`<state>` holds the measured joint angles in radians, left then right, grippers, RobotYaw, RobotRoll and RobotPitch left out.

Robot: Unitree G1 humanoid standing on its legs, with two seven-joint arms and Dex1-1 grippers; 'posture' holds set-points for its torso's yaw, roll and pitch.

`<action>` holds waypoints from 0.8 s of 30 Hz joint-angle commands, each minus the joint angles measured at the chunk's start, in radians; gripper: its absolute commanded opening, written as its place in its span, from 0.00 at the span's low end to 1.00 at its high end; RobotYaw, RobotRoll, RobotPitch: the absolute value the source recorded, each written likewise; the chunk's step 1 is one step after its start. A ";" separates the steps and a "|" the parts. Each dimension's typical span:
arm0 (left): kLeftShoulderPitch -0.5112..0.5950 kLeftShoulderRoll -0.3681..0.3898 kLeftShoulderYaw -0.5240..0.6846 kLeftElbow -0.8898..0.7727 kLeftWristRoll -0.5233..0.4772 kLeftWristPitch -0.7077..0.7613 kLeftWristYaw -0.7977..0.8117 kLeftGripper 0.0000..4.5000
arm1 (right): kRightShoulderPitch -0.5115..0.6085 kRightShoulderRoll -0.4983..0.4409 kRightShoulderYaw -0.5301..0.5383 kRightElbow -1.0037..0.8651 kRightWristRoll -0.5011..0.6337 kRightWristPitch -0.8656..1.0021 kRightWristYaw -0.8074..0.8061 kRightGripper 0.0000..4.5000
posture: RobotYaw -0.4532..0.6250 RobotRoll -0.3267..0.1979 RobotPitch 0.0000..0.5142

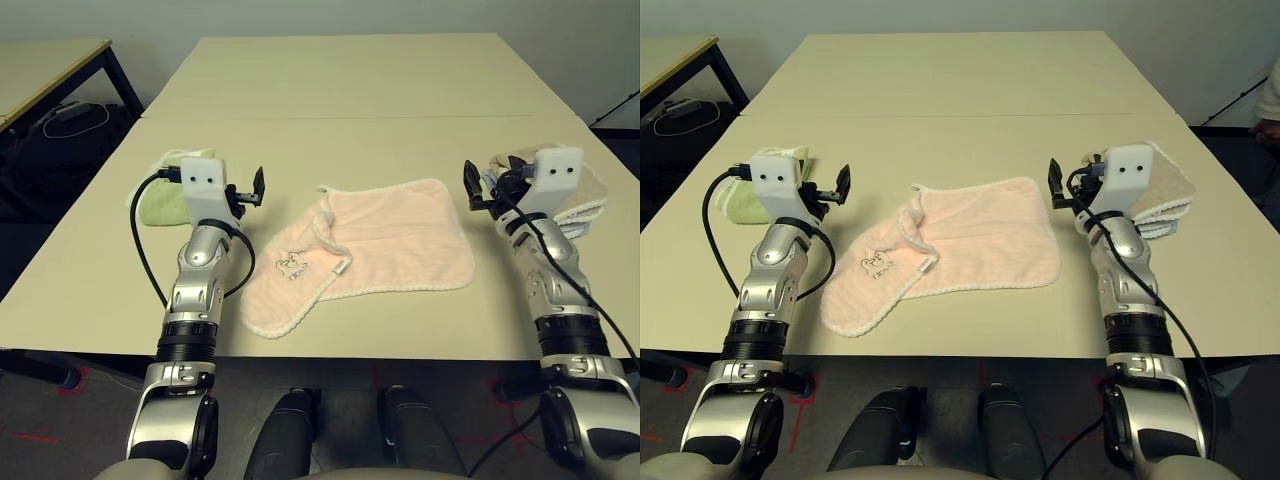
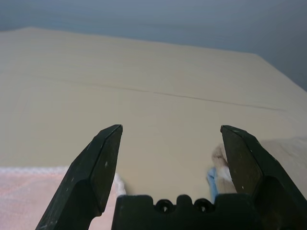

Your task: Fold the towel and set it aside.

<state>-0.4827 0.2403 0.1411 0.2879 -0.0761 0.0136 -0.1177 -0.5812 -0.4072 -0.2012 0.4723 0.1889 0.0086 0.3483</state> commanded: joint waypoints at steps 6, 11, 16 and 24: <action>0.036 -0.012 -0.010 -0.036 0.006 0.011 0.007 1.00 | -0.148 -0.113 0.123 0.270 -0.100 -0.028 0.223 0.99 | 0.44 0.62 0.20; 0.043 -0.016 -0.023 -0.070 0.005 0.025 -0.009 1.00 | -0.239 -0.149 0.177 0.391 -0.142 -0.042 0.343 0.99 | 0.46 0.62 0.23; 0.035 -0.011 -0.031 -0.102 0.000 0.043 -0.030 1.00 | -0.334 -0.220 0.285 0.467 -0.213 0.039 0.598 0.99 | 0.49 0.62 0.26; 0.043 -0.005 -0.073 -0.150 -0.018 0.080 -0.116 1.00 | -0.516 -0.244 0.370 0.654 -0.327 0.029 0.687 0.99 | 0.51 0.62 0.29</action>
<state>-0.4518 0.2290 0.0845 0.1611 -0.0842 0.0751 -0.2095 -1.0797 -0.6487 0.1577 1.0918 -0.1221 0.0379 1.0218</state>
